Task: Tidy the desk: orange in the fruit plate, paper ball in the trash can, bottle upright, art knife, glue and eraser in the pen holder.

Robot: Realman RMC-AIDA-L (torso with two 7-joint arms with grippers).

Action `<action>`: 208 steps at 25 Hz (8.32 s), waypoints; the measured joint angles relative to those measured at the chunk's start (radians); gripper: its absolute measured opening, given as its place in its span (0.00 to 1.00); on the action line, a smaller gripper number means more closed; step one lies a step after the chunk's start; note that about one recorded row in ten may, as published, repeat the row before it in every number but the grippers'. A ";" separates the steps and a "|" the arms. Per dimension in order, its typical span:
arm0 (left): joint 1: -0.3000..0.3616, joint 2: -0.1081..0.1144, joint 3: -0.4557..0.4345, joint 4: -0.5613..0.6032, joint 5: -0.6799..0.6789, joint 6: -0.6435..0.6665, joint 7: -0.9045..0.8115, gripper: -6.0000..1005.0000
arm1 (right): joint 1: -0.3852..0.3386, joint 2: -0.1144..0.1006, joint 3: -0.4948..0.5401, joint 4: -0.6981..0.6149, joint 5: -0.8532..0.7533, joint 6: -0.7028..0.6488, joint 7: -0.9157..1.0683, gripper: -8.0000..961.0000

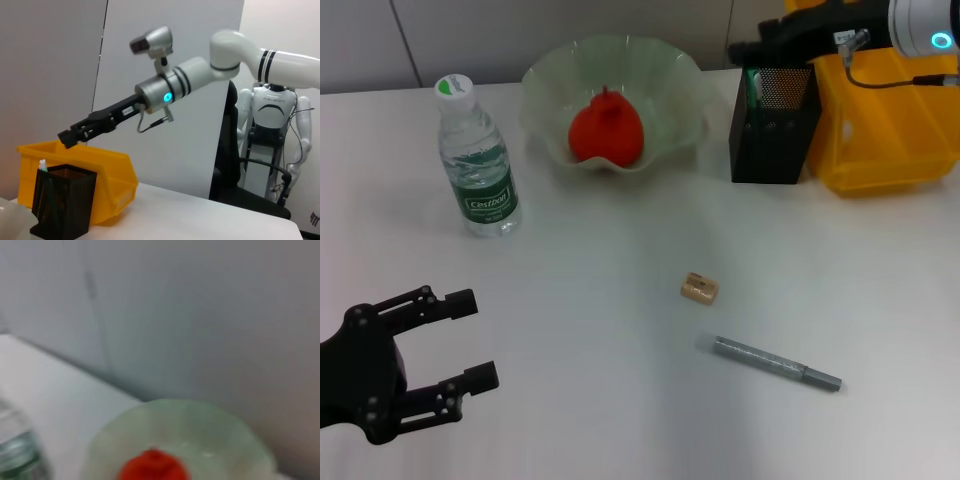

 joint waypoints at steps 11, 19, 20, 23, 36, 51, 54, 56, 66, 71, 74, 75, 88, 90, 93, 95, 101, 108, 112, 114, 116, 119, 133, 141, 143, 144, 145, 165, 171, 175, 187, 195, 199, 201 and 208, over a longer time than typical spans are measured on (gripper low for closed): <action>-0.001 0.013 0.001 0.002 0.007 0.022 0.007 0.77 | 0.144 0.007 -0.278 -0.079 -0.310 -0.370 0.336 0.59; 0.007 0.012 0.000 0.000 0.008 0.023 0.018 0.77 | 0.277 0.027 -0.344 0.165 -0.383 -0.334 0.353 0.60; 0.008 0.011 0.000 0.000 0.008 0.022 0.020 0.77 | 0.294 0.030 -0.373 0.221 -0.378 -0.295 0.359 0.61; 0.009 0.009 0.002 0.000 0.008 0.019 0.020 0.77 | 0.312 0.033 -0.407 0.275 -0.366 -0.264 0.368 0.61; 0.008 0.008 0.003 0.000 0.008 0.019 0.016 0.77 | 0.324 0.036 -0.654 0.334 -0.289 -0.173 0.467 0.64; 0.010 0.006 0.001 -0.001 0.008 0.020 0.021 0.77 | 0.323 0.036 -0.714 0.343 -0.251 -0.135 0.495 0.65; 0.011 0.006 0.000 -0.002 0.008 0.022 0.021 0.77 | 0.325 0.036 -0.746 0.348 -0.251 -0.123 0.511 0.62; 0.011 0.006 0.000 -0.002 0.008 0.023 0.021 0.77 | 0.327 0.036 -0.753 0.355 -0.251 -0.121 0.513 0.59; 0.012 0.005 0.000 -0.001 0.008 0.023 0.022 0.77 | 0.324 0.036 -0.759 0.355 -0.251 -0.104 0.514 0.43; 0.012 0.005 0.000 -0.002 0.008 0.023 0.022 0.77 | 0.324 0.036 -0.761 0.355 -0.250 -0.099 0.514 0.42; 0.012 0.005 0.000 -0.002 0.008 0.021 0.022 0.77 | 0.323 0.036 -0.762 0.355 -0.246 -0.099 0.514 0.41; 0.012 0.005 0.000 -0.002 0.008 0.021 0.022 0.77 | 0.323 0.036 -0.762 0.355 -0.245 -0.096 0.512 0.39; 0.014 0.005 0.000 -0.001 0.008 0.024 0.021 0.77 | 0.251 0.024 -0.575 0.073 -0.388 -0.248 0.524 0.27; 0.016 0.006 0.000 -0.001 0.008 0.024 0.021 0.77 | 0.223 0.024 -0.496 -0.046 -0.443 -0.300 0.521 0.27; 0.019 0.008 0.000 -0.001 0.008 0.023 0.021 0.77 | 0.189 0.020 -0.402 -0.194 -0.510 -0.345 0.516 0.27; 0.021 0.009 0.000 -0.001 0.008 0.022 0.022 0.77 | 0.172 0.014 -0.357 -0.254 -0.531 -0.352 0.509 0.28; 0.027 0.009 0.000 -0.001 0.008 0.024 0.022 0.77 | 0.132 0.000 -0.268 -0.268 -0.543 -0.280 0.435 0.28; 0.025 0.005 0.003 -0.002 0.008 0.024 0.015 0.77 | 0.110 -0.001 -0.258 -0.173 -0.550 -0.154 0.385 0.28; 0.026 0.005 0.001 -0.001 0.008 0.027 0.013 0.77 | 0.100 0.003 -0.257 -0.147 -0.550 -0.108 0.344 0.28; 0.026 0.003 0.000 -0.001 0.008 0.032 0.012 0.77 | 0.097 0.006 -0.258 -0.134 -0.550 -0.082 0.323 0.28; 0.027 0.000 0.000 -0.002 0.008 0.036 0.011 0.77 | 0.095 0.007 -0.258 -0.117 -0.550 -0.052 0.311 0.29; 0.029 -0.003 0.000 -0.003 0.008 0.037 0.009 0.77 | 0.095 0.007 -0.258 -0.083 -0.547 -0.003 0.291 0.29; 0.025 -0.003 -0.006 -0.003 0.005 0.038 -0.005 0.77 | 0.090 0.010 -0.261 -0.034 -0.542 0.072 0.271 0.33; 0.023 0.000 -0.009 -0.003 0.007 0.038 -0.004 0.77 | 0.081 0.019 -0.260 -0.179 -0.543 -0.093 0.322 0.68; 0.023 0.002 -0.009 -0.003 0.007 0.038 -0.001 0.77 | 0.077 0.021 -0.266 -0.258 -0.541 -0.188 0.349 0.68; 0.023 0.002 -0.009 -0.003 0.007 0.038 0.001 0.77 | 0.080 0.021 -0.268 -0.294 -0.538 -0.256 0.368 0.68; 0.023 0.002 -0.009 -0.003 0.008 0.037 0.003 0.77 | 0.085 0.022 -0.269 -0.316 -0.533 -0.303 0.381 0.68; 0.014 0.004 -0.005 -0.002 0.008 0.030 0.013 0.77 | 0.230 0.032 -0.536 0.023 -0.348 -0.552 0.501 0.67; 0.015 0.004 -0.004 -0.002 0.008 0.029 0.023 0.77 | 0.229 0.034 -0.640 0.070 -0.291 -0.465 0.532 0.67; 0.006 0.006 -0.004 -0.003 0.085 0.033 0.050 0.77 | 0.245 0.036 -0.705 0.117 -0.270 -0.419 0.551 0.67; -0.002 0.000 -0.008 -0.003 0.109 0.024 0.051 0.77 | 0.246 0.036 -0.816 0.136 -0.231 -0.349 0.582 0.66; 0.001 -0.001 -0.009 -0.003 0.111 0.018 0.048 0.77 | 0.255 0.036 -0.895 0.167 -0.203 -0.318 0.608 0.66; 0.002 -0.001 -0.009 -0.003 0.111 0.018 0.045 0.77 | 0.257 0.036 -0.917 0.174 -0.203 -0.309 0.627 0.66; 0.003 -0.001 -0.009 -0.003 0.111 0.018 0.044 0.77 | 0.260 0.036 -0.918 0.181 -0.203 -0.306 0.627 0.66; 0.002 -0.001 -0.021 -0.003 0.110 0.018 0.043 0.77 | 0.259 0.036 -0.912 0.186 -0.202 -0.302 0.632 0.34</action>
